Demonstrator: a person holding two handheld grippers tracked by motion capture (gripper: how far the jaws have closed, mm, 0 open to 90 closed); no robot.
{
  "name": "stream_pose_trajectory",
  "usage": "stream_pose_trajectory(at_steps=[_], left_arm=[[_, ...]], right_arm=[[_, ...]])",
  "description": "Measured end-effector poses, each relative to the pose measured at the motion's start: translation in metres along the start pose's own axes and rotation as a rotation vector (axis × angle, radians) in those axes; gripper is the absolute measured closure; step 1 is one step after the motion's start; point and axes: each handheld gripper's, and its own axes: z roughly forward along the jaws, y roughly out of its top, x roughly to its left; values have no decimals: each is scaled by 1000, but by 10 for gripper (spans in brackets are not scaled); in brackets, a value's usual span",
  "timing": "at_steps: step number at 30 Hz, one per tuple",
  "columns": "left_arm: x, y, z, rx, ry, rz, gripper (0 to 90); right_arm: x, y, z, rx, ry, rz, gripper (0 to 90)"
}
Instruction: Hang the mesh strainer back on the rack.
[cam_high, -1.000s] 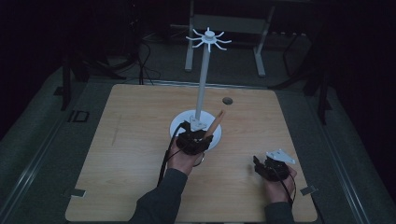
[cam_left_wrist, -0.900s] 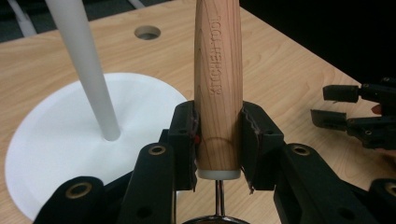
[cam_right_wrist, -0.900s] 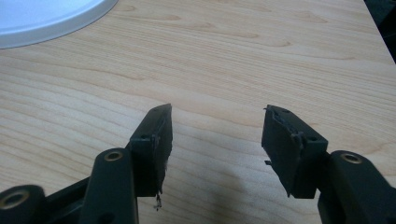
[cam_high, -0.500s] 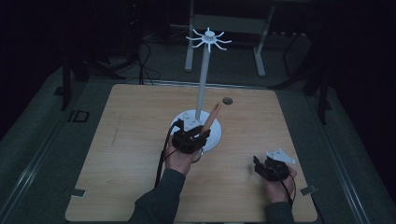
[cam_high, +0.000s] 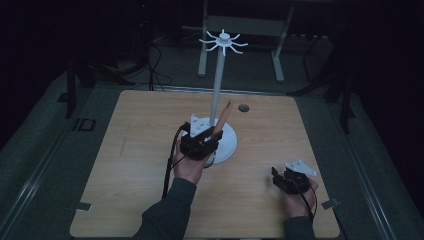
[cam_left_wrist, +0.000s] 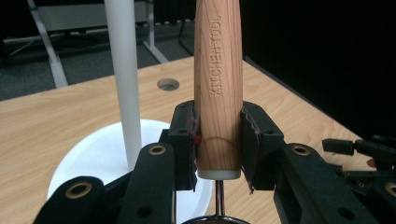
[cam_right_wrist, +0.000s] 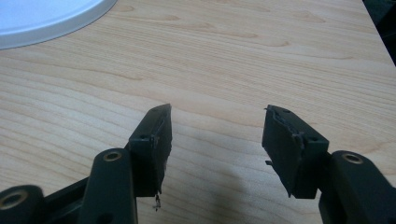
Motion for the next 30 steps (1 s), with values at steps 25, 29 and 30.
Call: stream_pose_trajectory(at_steps=[25,29,30], left_arm=[[12,20,-15,-84,-13,-52,686],[13,21,-17,-93,-12,-57,686],[14,23,-17,-103,-12,-66,685]], right_arm=[[-1,0,0,2,0,8,423],[-1,0,0,3,0,10,423],[-1,0,0,2,1,8,423]])
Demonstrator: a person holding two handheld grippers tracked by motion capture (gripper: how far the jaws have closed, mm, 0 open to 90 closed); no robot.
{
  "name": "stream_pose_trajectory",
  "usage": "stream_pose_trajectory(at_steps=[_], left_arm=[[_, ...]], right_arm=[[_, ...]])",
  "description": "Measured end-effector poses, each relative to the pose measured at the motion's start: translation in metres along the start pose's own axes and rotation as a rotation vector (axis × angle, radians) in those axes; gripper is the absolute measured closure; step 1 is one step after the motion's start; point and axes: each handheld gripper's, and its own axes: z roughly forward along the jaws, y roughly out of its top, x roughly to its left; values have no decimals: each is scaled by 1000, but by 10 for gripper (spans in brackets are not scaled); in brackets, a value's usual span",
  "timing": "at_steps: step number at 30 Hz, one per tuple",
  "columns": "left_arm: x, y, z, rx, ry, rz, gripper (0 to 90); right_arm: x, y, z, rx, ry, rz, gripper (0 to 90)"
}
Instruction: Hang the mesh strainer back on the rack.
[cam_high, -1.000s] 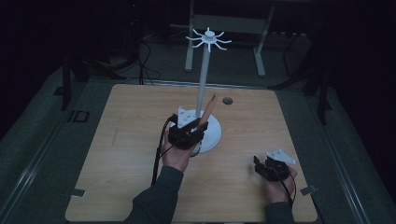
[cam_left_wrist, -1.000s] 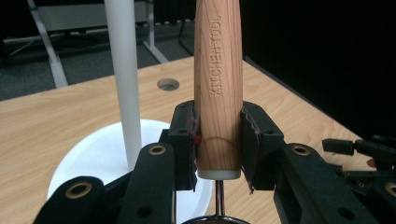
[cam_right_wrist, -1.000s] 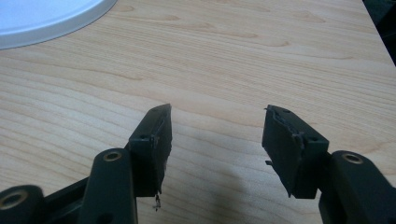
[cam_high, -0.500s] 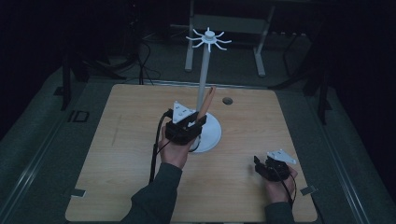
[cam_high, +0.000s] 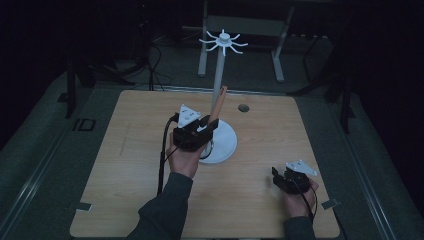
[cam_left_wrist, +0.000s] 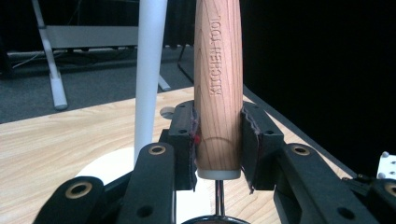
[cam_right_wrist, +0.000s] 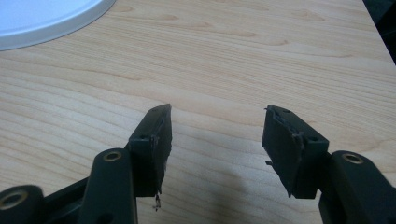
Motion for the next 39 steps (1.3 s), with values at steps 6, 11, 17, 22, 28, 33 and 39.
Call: stream_pose_trajectory(at_steps=[6,11,17,22,28,33,39], left_arm=[[2,4,-2,-10,3,1,685],[4,7,-5,-18,6,-5,686],[7,9,-9,-45,1,-33,686],[9,11,-13,-72,11,-53,686],[11,14,-16,-75,16,-52,685],[13,18,-18,-86,22,-51,685],[13,22,-20,-99,24,-47,685]], right_arm=[[0,0,0,1,1,3,423],[0,0,0,1,0,2,423],[-1,0,0,2,0,3,423],[-1,0,0,3,-1,2,422],[-1,0,1,5,0,1,423],[0,-1,1,7,-1,0,422],[0,-1,1,9,1,-1,423]])
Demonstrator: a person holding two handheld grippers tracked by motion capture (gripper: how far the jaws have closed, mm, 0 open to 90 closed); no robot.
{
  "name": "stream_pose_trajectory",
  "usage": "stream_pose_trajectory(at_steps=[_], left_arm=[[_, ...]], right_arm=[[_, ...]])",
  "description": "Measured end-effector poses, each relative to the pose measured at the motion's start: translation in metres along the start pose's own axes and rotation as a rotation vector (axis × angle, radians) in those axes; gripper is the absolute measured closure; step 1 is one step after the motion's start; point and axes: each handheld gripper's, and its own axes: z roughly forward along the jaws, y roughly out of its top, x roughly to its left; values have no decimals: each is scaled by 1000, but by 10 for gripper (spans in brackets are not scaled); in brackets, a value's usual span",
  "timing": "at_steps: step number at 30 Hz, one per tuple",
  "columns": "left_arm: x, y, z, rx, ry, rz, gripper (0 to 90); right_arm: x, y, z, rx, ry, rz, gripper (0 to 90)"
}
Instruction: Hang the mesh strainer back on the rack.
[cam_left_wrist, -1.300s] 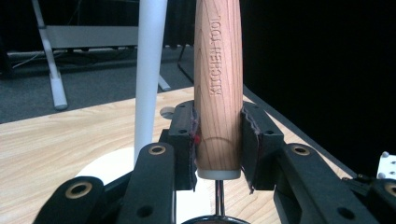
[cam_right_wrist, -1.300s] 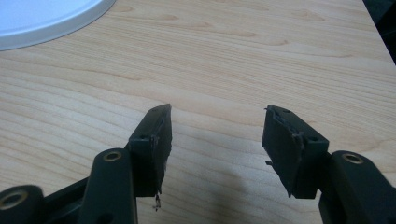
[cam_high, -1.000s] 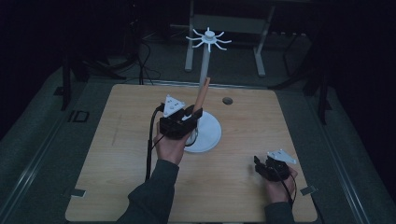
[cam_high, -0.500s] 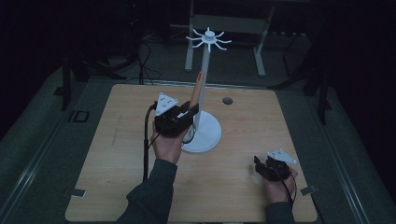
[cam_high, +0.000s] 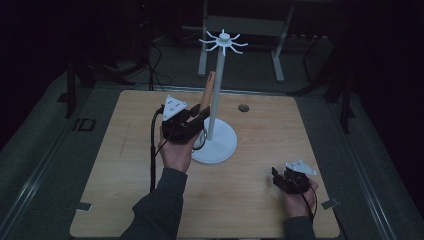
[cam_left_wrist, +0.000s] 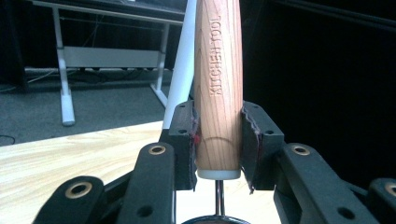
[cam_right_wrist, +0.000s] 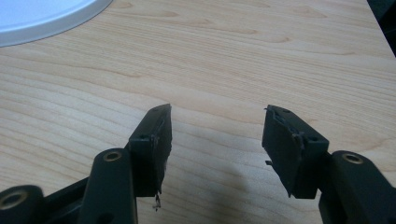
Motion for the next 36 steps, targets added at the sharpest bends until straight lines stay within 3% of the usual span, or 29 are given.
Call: stream_pose_trajectory(at_steps=[16,24,36], left_arm=[[2,15,-7,-35,7,7,685],[5,21,-9,-62,1,-30,685],[6,28,-10,-83,-6,-46,685]], right_arm=[[-1,0,-1,-3,-2,2,423],[-1,0,-1,-3,-2,1,423],[-1,0,-1,-2,-1,2,423]])
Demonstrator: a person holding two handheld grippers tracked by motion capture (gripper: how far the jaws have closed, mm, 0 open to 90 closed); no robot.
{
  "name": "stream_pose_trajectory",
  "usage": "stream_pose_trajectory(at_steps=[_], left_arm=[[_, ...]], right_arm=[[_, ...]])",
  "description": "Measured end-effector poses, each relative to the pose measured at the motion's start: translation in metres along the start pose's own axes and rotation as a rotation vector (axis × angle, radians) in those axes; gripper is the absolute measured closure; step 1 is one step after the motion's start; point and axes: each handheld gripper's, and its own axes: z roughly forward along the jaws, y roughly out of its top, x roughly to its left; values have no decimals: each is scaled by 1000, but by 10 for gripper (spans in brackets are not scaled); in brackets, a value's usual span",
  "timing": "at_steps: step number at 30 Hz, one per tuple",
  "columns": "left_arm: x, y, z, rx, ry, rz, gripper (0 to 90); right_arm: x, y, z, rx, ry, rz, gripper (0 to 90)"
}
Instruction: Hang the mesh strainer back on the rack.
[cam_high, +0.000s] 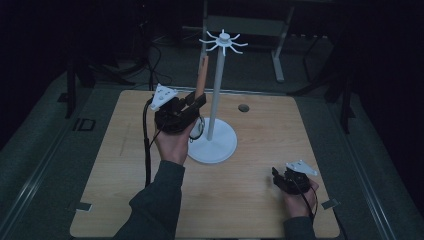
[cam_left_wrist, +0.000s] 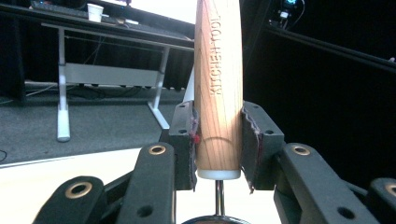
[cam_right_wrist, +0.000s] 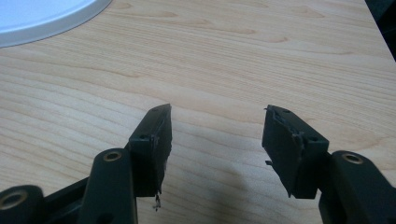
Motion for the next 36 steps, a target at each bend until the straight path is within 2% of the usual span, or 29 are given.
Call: stream_pose_trajectory(at_steps=[15,22,31,36], left_arm=[[-2,10,-6,-65,8,-7,686],[-5,10,-9,-111,-9,14,686],[-7,12,-4,-97,-17,38,686],[-5,12,-1,-81,-11,34,686]], right_arm=[[0,0,0,0,0,0,423],[0,0,0,1,0,2,422],[0,0,0,-1,0,0,422],[0,0,0,0,1,1,421]])
